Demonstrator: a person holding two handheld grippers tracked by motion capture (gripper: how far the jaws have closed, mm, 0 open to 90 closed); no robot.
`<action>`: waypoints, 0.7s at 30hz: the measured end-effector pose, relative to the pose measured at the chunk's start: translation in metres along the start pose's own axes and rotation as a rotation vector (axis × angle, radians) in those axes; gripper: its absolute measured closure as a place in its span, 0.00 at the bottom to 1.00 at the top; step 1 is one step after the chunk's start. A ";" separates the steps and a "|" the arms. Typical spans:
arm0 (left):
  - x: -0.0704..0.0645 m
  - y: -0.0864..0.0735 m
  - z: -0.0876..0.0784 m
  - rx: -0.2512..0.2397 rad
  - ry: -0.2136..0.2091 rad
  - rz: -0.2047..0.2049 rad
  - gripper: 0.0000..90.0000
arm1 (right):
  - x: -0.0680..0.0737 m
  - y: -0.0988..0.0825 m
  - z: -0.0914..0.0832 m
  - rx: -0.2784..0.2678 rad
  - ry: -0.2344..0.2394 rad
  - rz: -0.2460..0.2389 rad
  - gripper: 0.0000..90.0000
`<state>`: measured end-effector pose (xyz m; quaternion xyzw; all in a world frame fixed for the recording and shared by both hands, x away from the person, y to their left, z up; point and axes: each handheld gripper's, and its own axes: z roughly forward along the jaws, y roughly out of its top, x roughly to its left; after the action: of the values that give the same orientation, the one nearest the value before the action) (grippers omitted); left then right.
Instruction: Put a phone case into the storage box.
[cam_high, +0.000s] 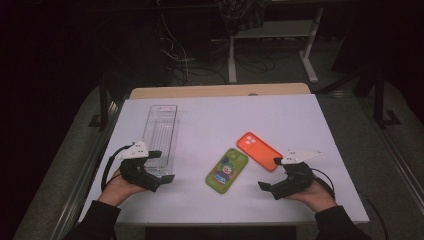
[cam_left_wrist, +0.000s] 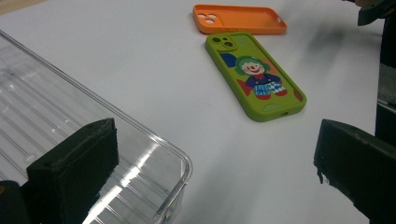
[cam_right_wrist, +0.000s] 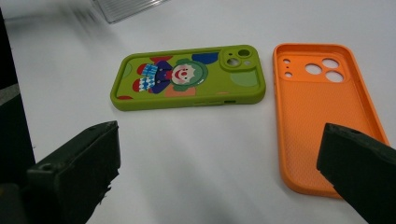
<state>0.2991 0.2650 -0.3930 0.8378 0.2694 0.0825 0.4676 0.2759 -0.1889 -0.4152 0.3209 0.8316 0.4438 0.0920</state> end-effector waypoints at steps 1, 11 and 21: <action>0.000 0.000 0.000 0.001 0.000 0.000 0.00 | 0.000 0.000 0.000 0.000 0.001 0.000 0.00; 0.001 0.002 0.000 -0.013 -0.003 -0.011 0.00 | -0.002 0.006 -0.002 -0.009 -0.002 0.002 0.00; 0.002 0.001 -0.002 -0.013 -0.003 -0.014 0.00 | -0.010 0.019 -0.005 -0.029 -0.031 0.016 0.00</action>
<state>0.3005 0.2673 -0.3913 0.8329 0.2739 0.0797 0.4742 0.2898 -0.1910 -0.3984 0.3330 0.8211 0.4514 0.1058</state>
